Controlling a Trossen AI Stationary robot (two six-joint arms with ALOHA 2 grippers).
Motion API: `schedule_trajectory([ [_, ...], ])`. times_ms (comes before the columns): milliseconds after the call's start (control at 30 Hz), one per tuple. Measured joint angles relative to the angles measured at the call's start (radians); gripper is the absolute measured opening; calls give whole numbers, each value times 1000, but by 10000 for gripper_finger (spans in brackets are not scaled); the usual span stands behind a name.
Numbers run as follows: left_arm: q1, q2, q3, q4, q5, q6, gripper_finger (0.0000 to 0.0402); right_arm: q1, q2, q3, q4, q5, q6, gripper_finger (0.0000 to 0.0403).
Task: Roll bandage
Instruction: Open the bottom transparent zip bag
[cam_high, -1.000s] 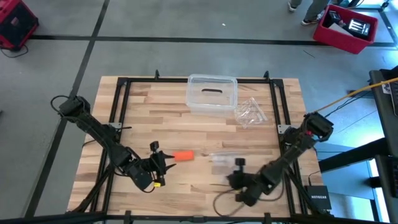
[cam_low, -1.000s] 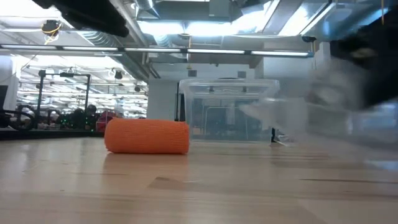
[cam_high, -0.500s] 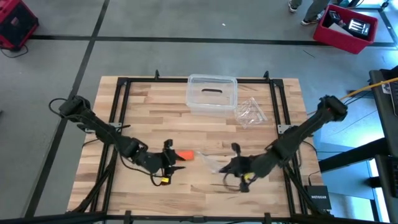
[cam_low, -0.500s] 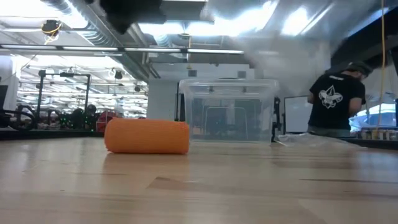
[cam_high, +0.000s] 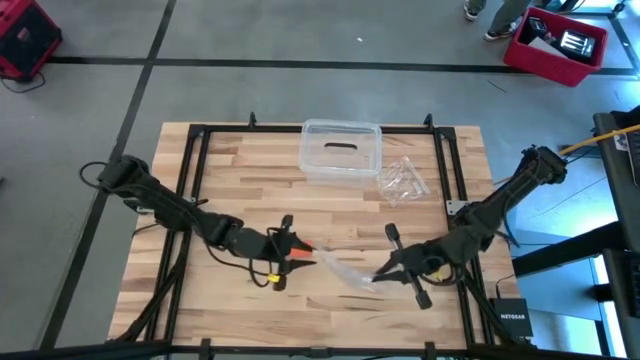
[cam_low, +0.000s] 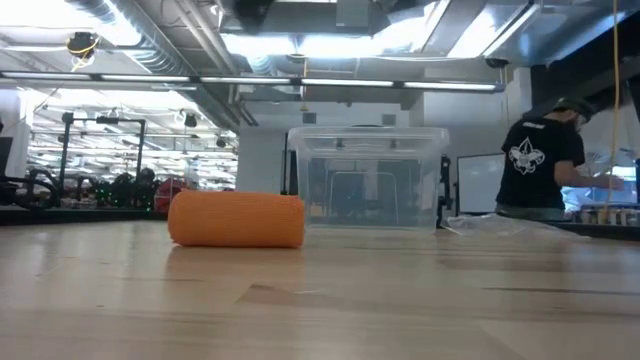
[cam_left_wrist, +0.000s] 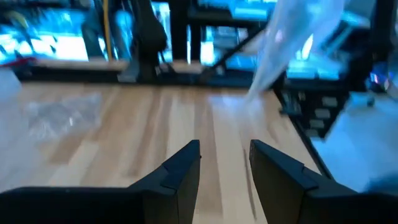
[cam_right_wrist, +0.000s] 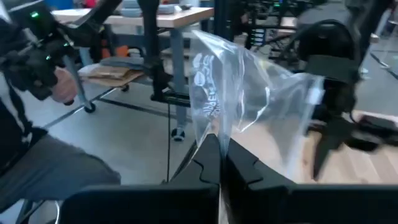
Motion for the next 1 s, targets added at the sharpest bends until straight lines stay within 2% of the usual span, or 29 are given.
schedule_trajectory([
  [233,33,89,0,279,31,61,131,-43,-3,0,9,-82,-53,1],
  [333,46,119,0,347,114,65,131,-60,-1,0,-10,-94,-66,0],
  [467,45,123,0,316,200,60,131,-61,-6,0,-25,-91,-77,0],
  [633,38,108,0,202,202,52,131,-58,-36,0,-26,-84,-73,0],
  [1000,61,105,0,259,176,75,131,-58,-21,0,-28,-35,-50,0],
])
